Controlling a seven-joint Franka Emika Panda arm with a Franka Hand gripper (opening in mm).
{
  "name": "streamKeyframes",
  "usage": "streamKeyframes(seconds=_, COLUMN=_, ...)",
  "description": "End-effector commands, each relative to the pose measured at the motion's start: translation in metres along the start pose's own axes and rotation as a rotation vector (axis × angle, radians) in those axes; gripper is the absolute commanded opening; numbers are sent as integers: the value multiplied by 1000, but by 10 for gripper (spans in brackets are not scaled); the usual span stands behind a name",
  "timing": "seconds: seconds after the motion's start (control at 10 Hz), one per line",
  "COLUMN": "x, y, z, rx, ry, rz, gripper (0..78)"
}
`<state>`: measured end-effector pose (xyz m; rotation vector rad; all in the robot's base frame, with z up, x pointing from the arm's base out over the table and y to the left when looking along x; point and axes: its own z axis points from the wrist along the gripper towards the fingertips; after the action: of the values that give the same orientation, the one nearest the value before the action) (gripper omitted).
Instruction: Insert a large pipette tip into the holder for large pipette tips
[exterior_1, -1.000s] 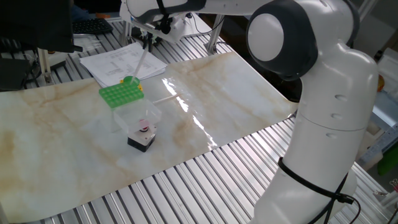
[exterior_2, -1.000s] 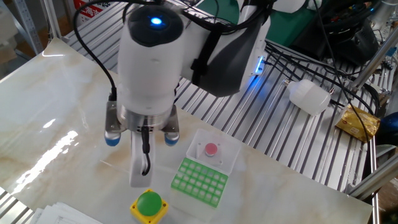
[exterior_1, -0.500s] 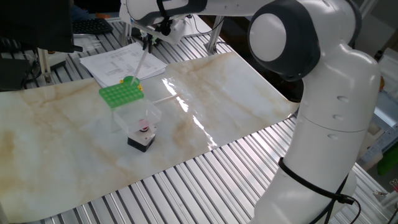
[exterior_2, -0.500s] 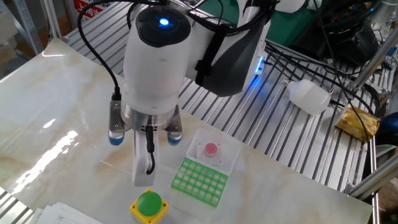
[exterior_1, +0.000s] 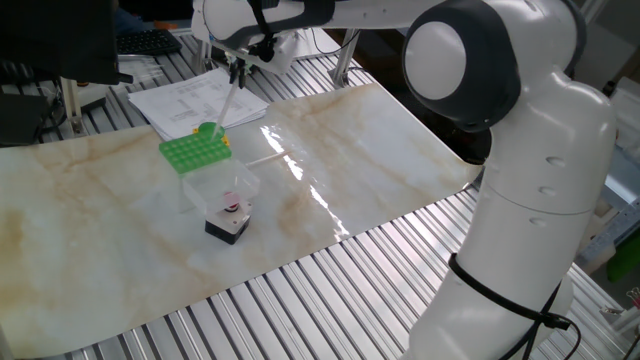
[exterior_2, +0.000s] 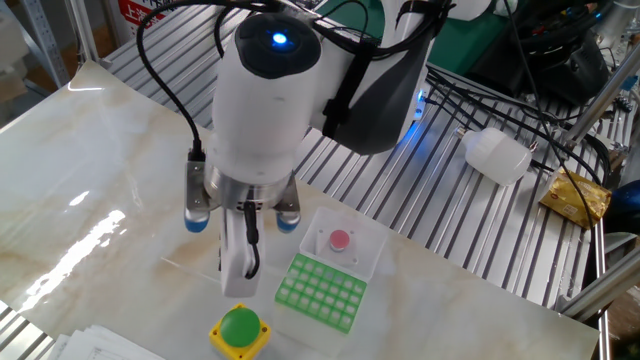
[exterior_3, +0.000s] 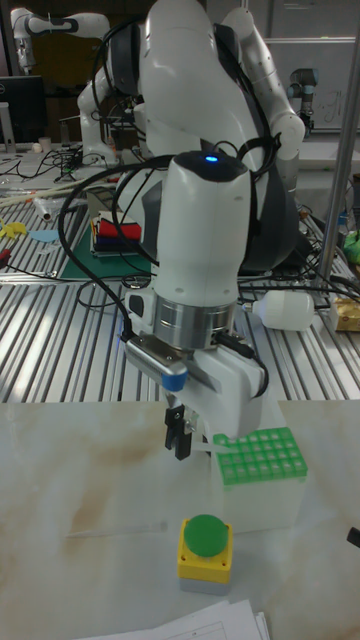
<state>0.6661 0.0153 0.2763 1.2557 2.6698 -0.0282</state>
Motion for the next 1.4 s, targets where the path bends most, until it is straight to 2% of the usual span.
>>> streamKeyframes(seconds=0.1, x=3, y=-1, z=-2, rx=-4, ry=-18, rz=-10, gripper=11)
streamKeyframes(seconds=0.7, x=9, y=-4, z=-1, rx=-16, ry=-51, rz=-6, gripper=11)
streamKeyframes(seconds=1.4, x=14, y=-13, z=-3, rx=-29, ry=-62, rz=4, gripper=11)
